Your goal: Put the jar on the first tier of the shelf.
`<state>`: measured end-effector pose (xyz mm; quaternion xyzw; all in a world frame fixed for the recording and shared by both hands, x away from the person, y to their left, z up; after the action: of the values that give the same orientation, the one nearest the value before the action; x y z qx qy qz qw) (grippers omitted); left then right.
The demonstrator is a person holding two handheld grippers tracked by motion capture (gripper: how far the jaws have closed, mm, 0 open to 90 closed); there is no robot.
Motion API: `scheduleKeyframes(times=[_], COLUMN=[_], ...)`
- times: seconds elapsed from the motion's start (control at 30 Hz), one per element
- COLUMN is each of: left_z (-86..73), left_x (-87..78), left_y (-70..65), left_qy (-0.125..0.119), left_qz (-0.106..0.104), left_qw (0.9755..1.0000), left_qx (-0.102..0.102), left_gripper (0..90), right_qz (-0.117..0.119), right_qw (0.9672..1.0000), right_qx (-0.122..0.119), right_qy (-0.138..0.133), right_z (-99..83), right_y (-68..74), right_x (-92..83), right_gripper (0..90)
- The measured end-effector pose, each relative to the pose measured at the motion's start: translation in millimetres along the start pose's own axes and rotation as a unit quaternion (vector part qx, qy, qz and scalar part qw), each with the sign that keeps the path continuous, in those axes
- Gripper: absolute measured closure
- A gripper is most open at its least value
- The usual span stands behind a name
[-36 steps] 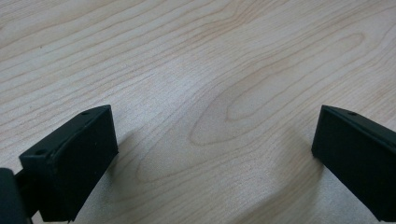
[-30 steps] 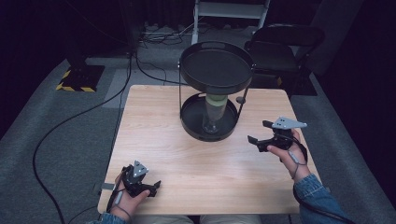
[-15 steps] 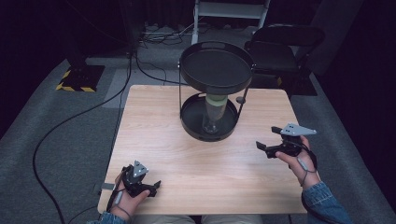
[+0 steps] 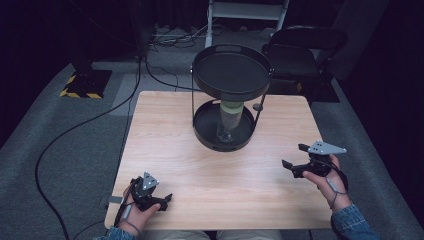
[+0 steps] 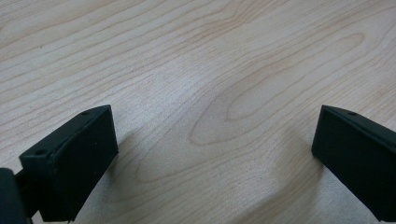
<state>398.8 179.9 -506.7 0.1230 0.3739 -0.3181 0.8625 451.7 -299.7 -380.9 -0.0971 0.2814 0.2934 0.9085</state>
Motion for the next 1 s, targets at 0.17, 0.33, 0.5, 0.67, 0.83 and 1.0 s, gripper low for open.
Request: scheduleKeyframes(times=[0.17, 0.33, 0.5, 0.67, 0.83, 1.0], left_z=[0.0, 0.0, 0.0, 0.0, 0.0, 0.0], left_x=[0.0, 0.0, 0.0, 0.0, 0.0, 0.0], left_y=[0.0, 0.0, 0.0, 0.0, 0.0, -0.1], left_qy=[0.000, 0.000, 0.000, 0.000, 0.000, 0.000], left_qz=[0.000, 0.000, 0.000, 0.000, 0.000, 0.000], left_qw=[1.0000, 1.0000, 1.0000, 1.0000, 1.0000, 1.0000], left_qx=[0.000, 0.000, 0.000, 0.000, 0.000, 0.000], left_gripper=[0.2, 0.2, 0.2, 0.2, 0.2, 0.2], right_qz=[-0.004, -0.006, -0.008, -0.011, -0.016, -0.022], right_qw=[0.9999, 0.9998, 0.9995, 0.9992, 0.9988, 0.9983], right_qx=[0.001, 0.007, 0.013, 0.015, 0.021, 0.026], right_qy=[0.013, 0.019, 0.026, 0.035, 0.042, 0.048], right_z=[-13.1, -23.9, -34.3, -46.1, -56.2, -65.0], right_y=[-2.5, -5.2, -6.0, -6.1, -8.6, -11.9], right_x=[-4.1, -6.7, -6.9, -6.8, -8.4, -10.1], right_gripper=[3.3, 3.3, 3.4, 3.4, 3.3, 3.3])
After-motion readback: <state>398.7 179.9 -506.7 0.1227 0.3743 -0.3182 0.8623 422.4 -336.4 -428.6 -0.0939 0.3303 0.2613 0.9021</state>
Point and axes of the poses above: each handheld gripper's, and its own axes: x roughly forward along the jaws, z roughly out of its top, y roughly to its left, the point moved 7 cm from there along x, roughly forward along the jaws, and after that the axes turned 3 degrees about x, right-handed, at the moved point
